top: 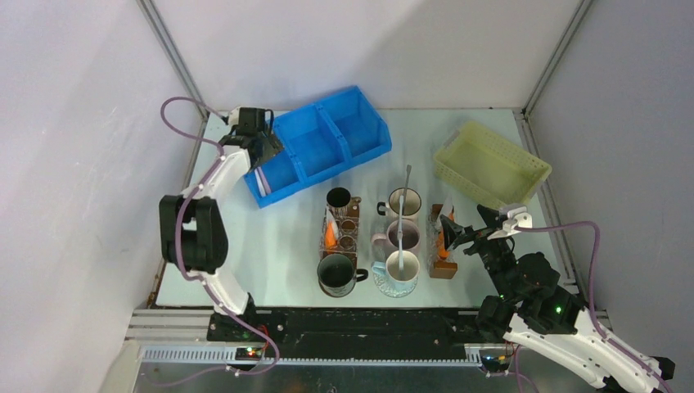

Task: Prepare toiletry sets of a toothbrush and toothpaste on the tray
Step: Pick up the toothbrush from the storage box.

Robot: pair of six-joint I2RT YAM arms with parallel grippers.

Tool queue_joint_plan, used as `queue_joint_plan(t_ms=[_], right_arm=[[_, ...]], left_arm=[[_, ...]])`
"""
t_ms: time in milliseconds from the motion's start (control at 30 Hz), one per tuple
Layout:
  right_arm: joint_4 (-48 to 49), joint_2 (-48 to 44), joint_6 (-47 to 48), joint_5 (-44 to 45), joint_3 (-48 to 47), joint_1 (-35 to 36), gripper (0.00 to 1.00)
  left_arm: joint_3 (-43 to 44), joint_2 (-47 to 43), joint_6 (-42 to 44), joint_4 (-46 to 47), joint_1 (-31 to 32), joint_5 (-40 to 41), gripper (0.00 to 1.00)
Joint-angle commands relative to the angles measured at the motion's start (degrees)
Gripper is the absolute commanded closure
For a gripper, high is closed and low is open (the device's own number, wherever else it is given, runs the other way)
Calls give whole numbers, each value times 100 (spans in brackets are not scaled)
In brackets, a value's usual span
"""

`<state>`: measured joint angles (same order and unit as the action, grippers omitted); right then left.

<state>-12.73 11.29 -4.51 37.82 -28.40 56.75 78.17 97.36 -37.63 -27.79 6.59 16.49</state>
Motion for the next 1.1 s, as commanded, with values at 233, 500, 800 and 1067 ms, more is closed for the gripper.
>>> queue_joint_plan(t_ms=[233,500,800,1067], right_arm=[[-41,-143,-65,140,-201,9,3],[-59,-137,-70,164,-201,37,3],[-60,-134,-81,164,-201,45,3],[-50,-95,-77,165,-199,50,3]], left_arm=[[696,1224,-325,-388,-158,-83,25],[822,1603,-371,-575,-308,-9,26],[851,1842,-392,-661,-392,-171,36],[797,1830,-273,-565,-312,-1010,43]])
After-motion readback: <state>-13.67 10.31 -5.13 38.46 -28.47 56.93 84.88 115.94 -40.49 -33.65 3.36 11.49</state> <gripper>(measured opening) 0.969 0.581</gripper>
